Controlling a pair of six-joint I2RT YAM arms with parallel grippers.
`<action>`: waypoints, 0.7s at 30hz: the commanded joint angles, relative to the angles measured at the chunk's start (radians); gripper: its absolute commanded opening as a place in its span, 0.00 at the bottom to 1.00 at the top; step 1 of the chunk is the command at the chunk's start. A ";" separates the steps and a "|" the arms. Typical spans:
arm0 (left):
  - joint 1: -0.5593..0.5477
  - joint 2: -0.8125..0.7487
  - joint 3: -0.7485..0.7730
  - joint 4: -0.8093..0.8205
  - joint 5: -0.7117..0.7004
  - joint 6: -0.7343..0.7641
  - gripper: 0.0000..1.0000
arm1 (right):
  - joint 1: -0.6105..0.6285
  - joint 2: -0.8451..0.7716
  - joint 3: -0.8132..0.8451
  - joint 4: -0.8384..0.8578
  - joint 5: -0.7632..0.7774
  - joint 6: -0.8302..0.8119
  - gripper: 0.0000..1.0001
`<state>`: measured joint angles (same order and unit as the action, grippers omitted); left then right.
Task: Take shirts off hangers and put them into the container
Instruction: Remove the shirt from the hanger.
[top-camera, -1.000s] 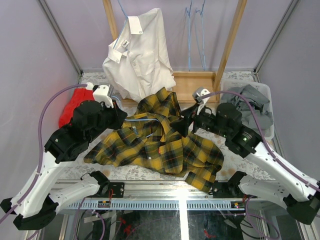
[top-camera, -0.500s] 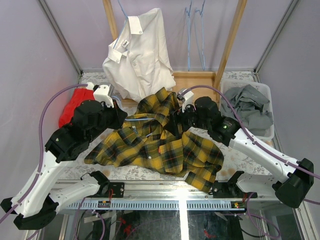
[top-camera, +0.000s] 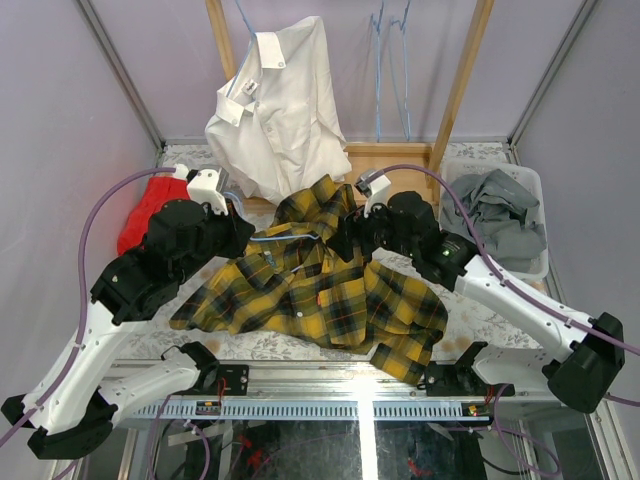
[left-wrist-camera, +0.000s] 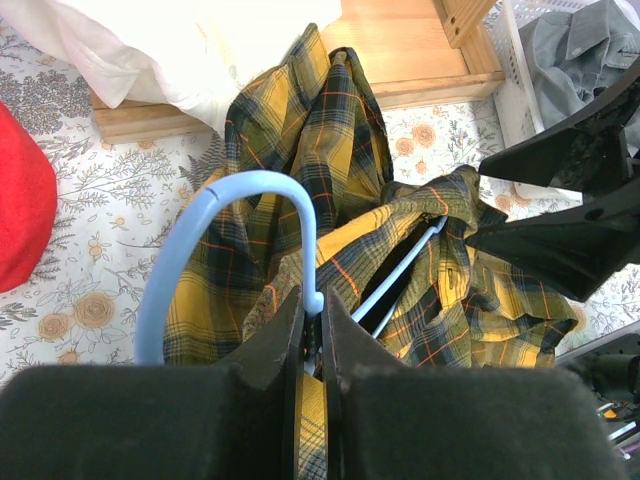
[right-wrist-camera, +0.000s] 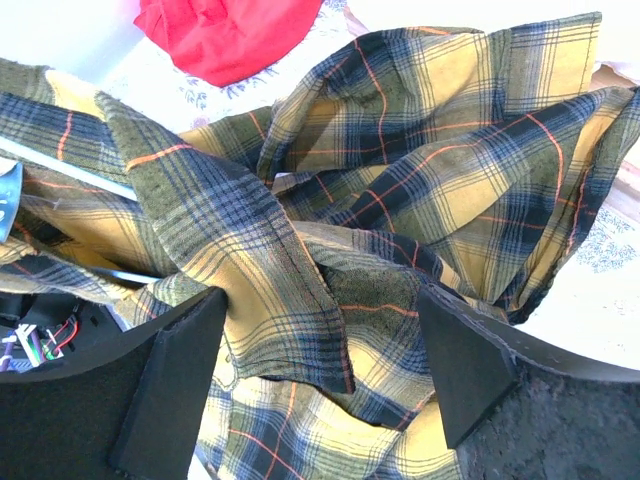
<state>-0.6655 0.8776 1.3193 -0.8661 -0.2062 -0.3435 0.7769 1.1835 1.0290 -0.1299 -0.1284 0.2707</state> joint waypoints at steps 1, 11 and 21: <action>0.007 -0.006 0.009 0.068 0.032 -0.014 0.00 | 0.002 0.017 0.000 0.079 0.030 0.010 0.81; 0.007 -0.014 0.007 0.067 0.048 -0.014 0.00 | 0.002 -0.023 -0.059 0.180 0.043 0.039 0.15; 0.007 -0.016 0.007 0.054 0.093 0.046 0.00 | 0.001 -0.095 -0.046 0.038 0.484 0.102 0.00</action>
<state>-0.6601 0.8730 1.3193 -0.8547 -0.1673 -0.3420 0.7853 1.1301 0.9531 -0.0444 0.0761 0.3374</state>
